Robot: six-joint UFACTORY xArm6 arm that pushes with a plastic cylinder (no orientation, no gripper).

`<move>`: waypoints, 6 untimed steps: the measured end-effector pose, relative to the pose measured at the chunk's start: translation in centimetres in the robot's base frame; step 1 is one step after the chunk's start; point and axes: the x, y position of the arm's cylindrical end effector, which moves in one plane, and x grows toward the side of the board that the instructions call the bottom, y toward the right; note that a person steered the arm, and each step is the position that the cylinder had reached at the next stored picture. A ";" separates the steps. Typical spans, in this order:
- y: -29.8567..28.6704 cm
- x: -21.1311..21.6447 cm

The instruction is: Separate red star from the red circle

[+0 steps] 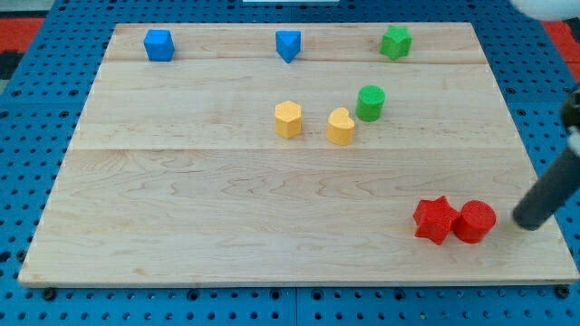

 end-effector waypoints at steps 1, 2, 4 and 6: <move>-7.2 -2.3; -9.2 -2.5; 1.1 2.6; -13.0 3.3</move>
